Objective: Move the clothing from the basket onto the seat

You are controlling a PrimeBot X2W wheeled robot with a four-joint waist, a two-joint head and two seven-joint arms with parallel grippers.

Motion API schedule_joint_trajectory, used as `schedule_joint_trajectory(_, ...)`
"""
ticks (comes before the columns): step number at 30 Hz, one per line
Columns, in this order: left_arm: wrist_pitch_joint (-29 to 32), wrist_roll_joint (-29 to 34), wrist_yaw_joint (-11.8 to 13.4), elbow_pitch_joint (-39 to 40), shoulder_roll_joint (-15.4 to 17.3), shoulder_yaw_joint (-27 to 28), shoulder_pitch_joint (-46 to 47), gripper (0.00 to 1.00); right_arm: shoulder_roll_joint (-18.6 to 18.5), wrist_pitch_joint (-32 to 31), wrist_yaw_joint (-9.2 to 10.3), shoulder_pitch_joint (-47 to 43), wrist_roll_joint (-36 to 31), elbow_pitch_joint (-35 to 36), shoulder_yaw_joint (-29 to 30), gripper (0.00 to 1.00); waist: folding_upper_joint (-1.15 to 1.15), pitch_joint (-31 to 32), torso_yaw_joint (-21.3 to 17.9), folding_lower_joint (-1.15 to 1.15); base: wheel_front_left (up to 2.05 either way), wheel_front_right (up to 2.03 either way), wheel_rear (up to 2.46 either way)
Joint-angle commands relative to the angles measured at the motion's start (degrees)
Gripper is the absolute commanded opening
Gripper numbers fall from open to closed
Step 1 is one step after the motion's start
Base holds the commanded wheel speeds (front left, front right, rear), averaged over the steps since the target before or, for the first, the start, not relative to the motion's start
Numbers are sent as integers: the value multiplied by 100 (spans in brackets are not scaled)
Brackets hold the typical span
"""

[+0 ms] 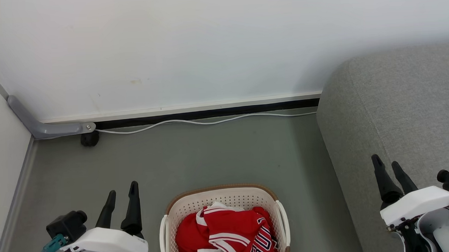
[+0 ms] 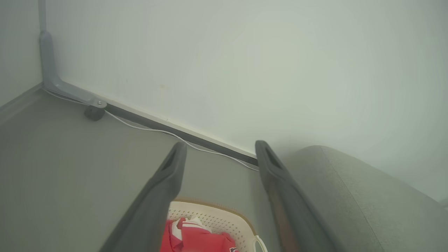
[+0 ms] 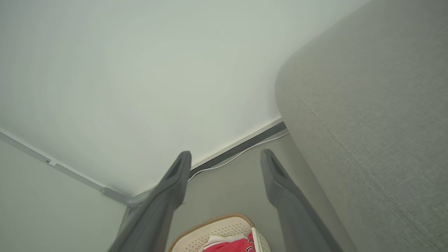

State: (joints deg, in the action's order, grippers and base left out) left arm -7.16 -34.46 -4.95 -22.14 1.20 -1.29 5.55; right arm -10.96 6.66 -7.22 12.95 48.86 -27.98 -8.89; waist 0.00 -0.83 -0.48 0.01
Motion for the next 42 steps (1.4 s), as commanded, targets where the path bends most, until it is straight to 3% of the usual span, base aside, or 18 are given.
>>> schedule_joint_trajectory(1, -69, 198, 42, 113, 92, 86, 365, 100, -129, 119, -23, 272, -162, 97, -113, 100, 0, 2, 3, 0, 0, 0, 0)
schedule_joint_trajectory(28, -522, 1801, 177, -26, 140, 20, 587, 100, -425, 572, -25, 692, -1506, -243, -677, 100, 0, -13, 34, 0, 0, 0, 0)
schedule_joint_trajectory(42, -741, 2483, 279, -96, 163, -70, 885, 100, -537, 790, -26, 949, -2358, -301, -603, 100, 0, -94, 28, 0, 0, 0, 0)
